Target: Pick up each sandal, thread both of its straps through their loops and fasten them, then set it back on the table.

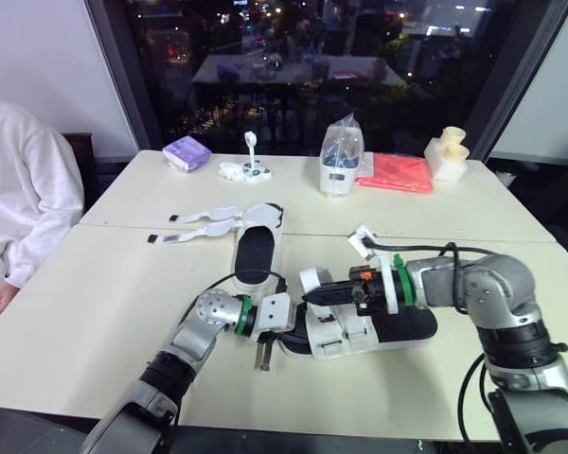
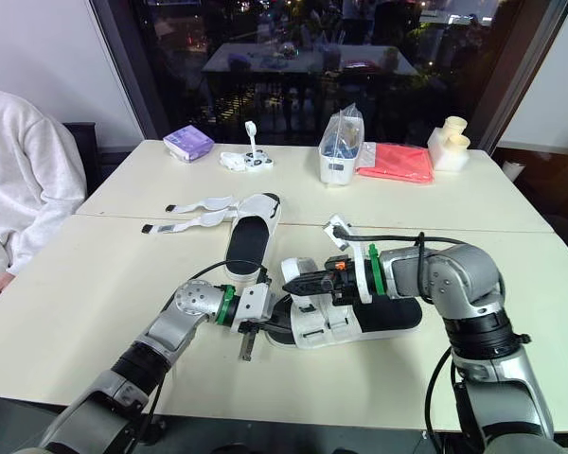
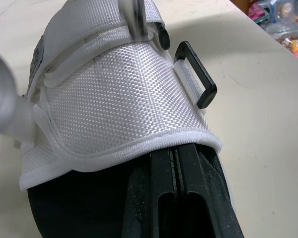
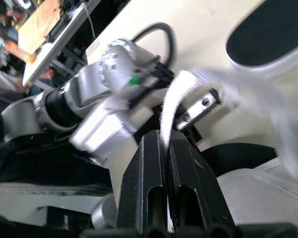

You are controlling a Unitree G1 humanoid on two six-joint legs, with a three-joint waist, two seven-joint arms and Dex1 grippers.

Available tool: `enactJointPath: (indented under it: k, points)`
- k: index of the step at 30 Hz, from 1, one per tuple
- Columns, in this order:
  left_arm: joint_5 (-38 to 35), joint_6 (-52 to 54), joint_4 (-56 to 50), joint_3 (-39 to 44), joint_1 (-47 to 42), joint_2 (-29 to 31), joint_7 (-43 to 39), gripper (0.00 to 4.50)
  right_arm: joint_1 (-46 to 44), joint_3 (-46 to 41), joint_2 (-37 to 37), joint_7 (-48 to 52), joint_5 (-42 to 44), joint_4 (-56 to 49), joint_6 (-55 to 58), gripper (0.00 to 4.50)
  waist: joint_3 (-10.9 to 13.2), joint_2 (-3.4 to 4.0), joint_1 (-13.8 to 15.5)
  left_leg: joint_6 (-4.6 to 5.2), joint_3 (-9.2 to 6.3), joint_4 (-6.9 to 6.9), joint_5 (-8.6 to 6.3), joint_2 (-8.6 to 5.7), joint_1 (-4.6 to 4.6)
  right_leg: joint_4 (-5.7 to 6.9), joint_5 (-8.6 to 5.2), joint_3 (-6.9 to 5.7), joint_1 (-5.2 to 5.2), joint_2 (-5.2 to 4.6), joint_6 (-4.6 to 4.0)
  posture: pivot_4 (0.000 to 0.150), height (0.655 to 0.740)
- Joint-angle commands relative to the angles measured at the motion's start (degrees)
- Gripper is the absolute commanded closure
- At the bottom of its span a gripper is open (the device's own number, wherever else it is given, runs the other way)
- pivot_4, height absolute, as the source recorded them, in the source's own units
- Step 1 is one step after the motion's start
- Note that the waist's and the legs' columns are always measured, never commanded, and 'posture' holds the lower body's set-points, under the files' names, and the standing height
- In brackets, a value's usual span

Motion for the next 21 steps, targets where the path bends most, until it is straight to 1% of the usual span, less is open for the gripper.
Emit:
enactJointPath:
  k: [1, 5, 9, 14, 21]
  points:
    - [3.84, 1.80, 2.34, -4.82, 2.97, 0.37, -1.05, 4.50, 2.62, 0.83, -0.22, 0.35, -1.14, 0.11, -1.34, 4.44, 0.00, 0.00, -0.02, 0.00, 0.00, 0.00, 0.00, -0.02, 0.00, 0.00, 0.00, 0.00, 0.00, -0.01, 0.00, 0.150, 0.7400]
    - [3.75, 2.19, 1.47, -4.82, 3.55, 0.68, -0.86, 4.50, 6.04, 1.87, -0.81, 0.26, -2.64, -0.51, -2.81, 4.44, -0.01, 0.01, -0.07, 0.06, 0.00, 0.00, -0.03, -0.03, 0.00, 0.00, 0.00, -0.01, 0.01, -0.02, 0.00, 0.150, 0.7400]
    - [3.73, 2.17, 1.24, -4.95, 3.66, 0.80, -0.97, 4.50, 8.74, 4.10, -2.07, -0.55, -7.50, -0.62, -8.20, 4.44, -0.25, 0.00, -0.10, 0.08, 0.00, 0.00, -0.04, -0.03, 0.03, 0.01, 0.00, -0.02, 0.03, -0.02, 0.00, 0.150, 0.7400]
    - [3.76, 1.87, 1.32, -5.09, 3.61, 0.84, -1.33, 4.50, 10.15, 5.33, -3.86, 0.89, -11.08, -1.93, -14.71, 4.44, -0.54, -0.24, -0.06, 0.14, -0.01, 0.00, -0.07, -0.03, 0.12, 0.00, 0.00, -0.01, 0.12, -0.02, 0.00, 0.150, 0.7400]
    - [3.68, 1.64, 1.48, -5.27, 3.53, 0.99, -1.51, 4.50, 11.03, 9.11, -8.68, 4.21, -15.90, -5.51, -21.63, 4.44, -0.59, -0.31, 0.03, 0.17, -0.01, 0.01, -0.06, -0.03, 0.12, -0.05, -0.01, 0.00, 0.15, -0.02, -0.01, 0.150, 0.7400]
